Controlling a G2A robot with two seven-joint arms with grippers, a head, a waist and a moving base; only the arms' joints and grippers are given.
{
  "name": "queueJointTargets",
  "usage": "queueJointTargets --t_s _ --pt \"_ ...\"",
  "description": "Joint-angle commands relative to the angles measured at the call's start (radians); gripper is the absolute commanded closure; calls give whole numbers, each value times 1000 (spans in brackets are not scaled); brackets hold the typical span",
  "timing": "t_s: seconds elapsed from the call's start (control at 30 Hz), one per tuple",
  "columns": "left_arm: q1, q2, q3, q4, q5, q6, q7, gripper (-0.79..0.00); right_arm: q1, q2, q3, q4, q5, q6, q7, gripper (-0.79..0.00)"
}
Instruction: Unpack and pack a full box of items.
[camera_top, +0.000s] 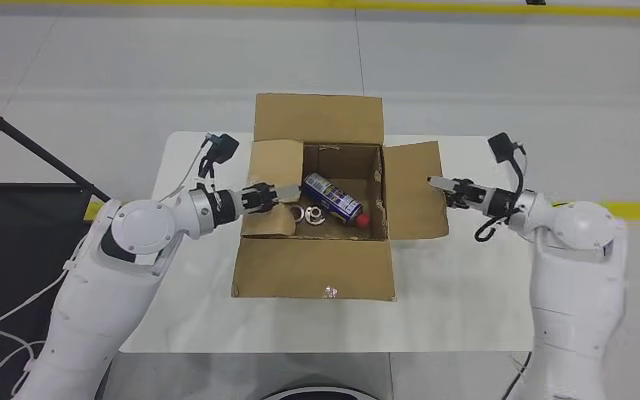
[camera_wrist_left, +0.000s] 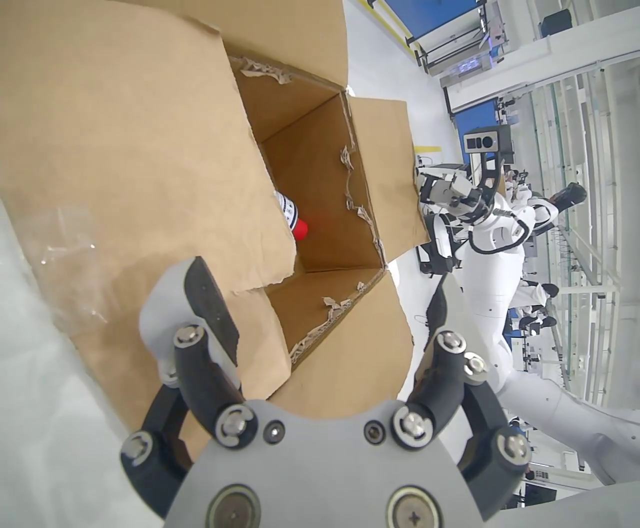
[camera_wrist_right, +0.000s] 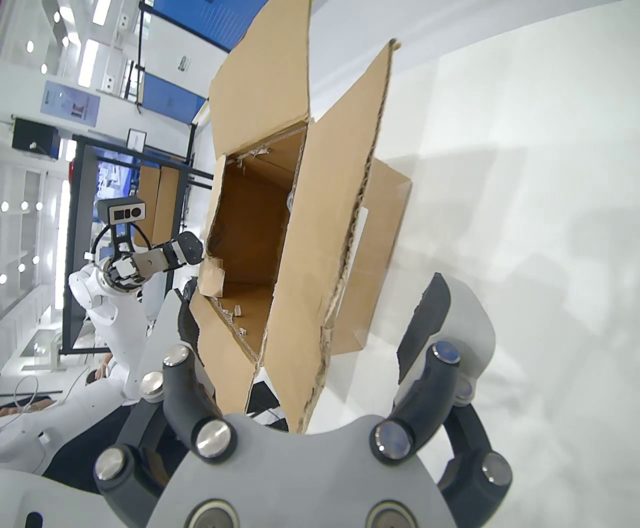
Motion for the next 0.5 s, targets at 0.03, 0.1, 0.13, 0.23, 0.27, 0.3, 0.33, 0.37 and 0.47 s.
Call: queueJointTargets --t_s 0.03,0.1,0.13,0.23,0.27,0.3,0.33,0.37,0.47 --pt "-1 1 2 0 2 3 1 -785 26 5 -30 22 56 -58 21 -785" --pt "0 1 3 0 2 5 3 -785 35 8 -46 18 99 -89 37 -785" --pt "1 1 3 -1 2 5 4 -785 39 9 -54 11 125 -105 45 -785" --pt "5 2 2 -2 3 4 5 -785 46 14 -77 -15 195 -139 69 -785" --pt "6 2 3 -2 4 4 6 -785 47 15 -86 -26 211 -145 75 -785" --pt "7 3 3 -2 4 4 6 -785 49 17 -97 -38 222 -146 78 -785" --pt "8 3 4 -1 3 4 6 -785 51 17 -109 -51 236 -149 77 -785" --pt "8 3 4 -1 3 3 7 -785 52 18 -122 -61 248 -152 79 -785" --pt "8 3 9 5 2 1 6 -785 64 18 -175 -87 264 -149 72 -785"
